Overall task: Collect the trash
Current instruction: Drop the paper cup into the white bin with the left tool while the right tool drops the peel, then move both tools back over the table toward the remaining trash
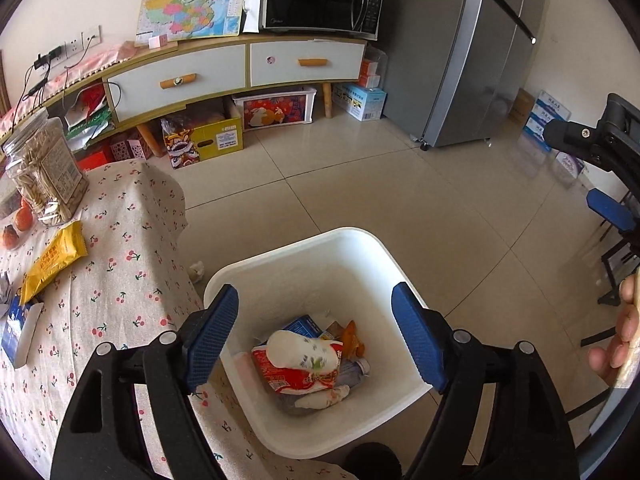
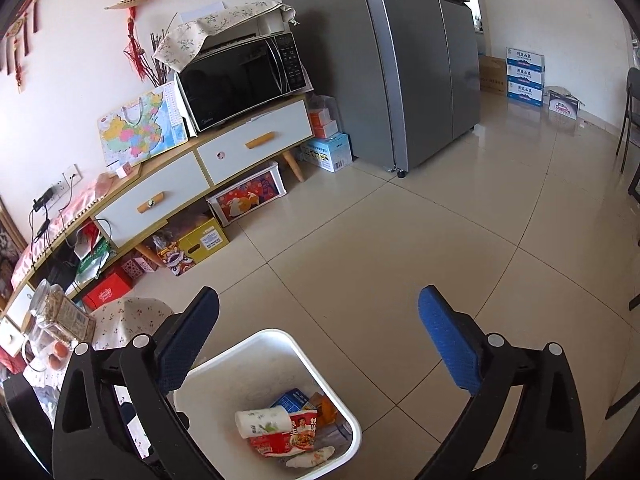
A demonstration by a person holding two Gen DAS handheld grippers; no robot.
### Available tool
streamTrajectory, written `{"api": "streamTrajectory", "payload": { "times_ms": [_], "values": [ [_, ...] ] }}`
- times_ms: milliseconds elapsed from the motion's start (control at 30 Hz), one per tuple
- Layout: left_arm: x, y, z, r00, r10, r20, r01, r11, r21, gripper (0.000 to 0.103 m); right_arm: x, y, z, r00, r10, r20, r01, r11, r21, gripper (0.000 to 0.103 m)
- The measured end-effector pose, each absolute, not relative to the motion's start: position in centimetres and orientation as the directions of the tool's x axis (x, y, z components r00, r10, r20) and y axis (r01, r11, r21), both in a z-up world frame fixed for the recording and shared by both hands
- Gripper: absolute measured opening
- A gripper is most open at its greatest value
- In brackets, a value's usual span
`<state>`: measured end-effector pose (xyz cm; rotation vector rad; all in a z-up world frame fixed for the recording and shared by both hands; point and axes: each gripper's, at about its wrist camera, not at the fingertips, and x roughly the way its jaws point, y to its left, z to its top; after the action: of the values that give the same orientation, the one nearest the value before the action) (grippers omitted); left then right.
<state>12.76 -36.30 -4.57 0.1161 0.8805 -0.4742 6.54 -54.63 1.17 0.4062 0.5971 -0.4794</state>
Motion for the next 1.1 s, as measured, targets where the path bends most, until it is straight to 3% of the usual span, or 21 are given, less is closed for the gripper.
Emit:
{"api": "streamTrajectory", "payload": {
  "times_ms": [233,1100],
  "values": [
    [13.0,-33.3,-4.2,0.597,-0.287,-0.749,0.388,0.921,-0.044,0.09,8.0,-51.4,0.8,0.719,-0.286,-0.633,0.486,0.859,0.163,0.096],
    [15.5,-15.4,-1.9,0.707,-0.096,-0.701,0.087,0.995,-0.049,0.09,13.3,-33.2,-0.5,0.734,-0.204,-0.648,0.182,0.978,-0.101,0.096]
  ]
}}
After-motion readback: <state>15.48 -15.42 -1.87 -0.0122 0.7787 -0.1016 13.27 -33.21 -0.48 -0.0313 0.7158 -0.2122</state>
